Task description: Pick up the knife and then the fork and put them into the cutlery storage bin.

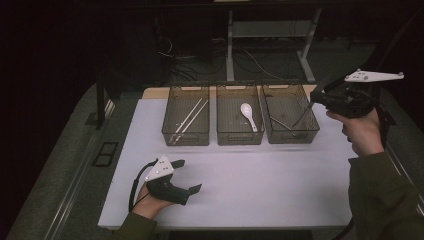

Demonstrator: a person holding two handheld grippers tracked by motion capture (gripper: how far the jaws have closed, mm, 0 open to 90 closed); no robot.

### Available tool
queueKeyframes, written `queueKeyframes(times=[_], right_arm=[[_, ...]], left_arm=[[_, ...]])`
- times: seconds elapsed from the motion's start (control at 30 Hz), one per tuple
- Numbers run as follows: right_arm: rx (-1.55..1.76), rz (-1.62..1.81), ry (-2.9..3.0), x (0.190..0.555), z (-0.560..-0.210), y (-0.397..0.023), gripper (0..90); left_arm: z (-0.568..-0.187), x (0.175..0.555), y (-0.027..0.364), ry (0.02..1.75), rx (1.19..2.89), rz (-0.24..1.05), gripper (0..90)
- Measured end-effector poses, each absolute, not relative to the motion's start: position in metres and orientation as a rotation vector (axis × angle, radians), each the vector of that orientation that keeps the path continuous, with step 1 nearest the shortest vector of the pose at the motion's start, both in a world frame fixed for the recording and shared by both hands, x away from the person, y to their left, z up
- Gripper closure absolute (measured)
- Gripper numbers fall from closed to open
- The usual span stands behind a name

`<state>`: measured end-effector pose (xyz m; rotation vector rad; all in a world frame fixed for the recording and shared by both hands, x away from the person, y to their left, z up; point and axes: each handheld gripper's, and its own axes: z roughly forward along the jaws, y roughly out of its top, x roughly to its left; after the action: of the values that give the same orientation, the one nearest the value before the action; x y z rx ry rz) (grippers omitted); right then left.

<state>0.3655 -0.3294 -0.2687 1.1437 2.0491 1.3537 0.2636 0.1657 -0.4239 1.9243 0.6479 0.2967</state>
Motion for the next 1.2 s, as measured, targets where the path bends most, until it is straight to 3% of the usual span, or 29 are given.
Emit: queueKeyframes(times=[0.53, 1.2], right_arm=[[1.309, 1.113, 2.060, 0.416, -0.297, -0.346, 88.6], [1.401, 0.898, 2.165, 0.439, -0.325, -0.346, 88.5]], left_arm=[[-0.424, 0.264, 0.165, 0.645, 1.921, 0.284, 1.3], [-0.423, 0.264, 0.165, 0.640, 1.919, 0.277, 1.3]])
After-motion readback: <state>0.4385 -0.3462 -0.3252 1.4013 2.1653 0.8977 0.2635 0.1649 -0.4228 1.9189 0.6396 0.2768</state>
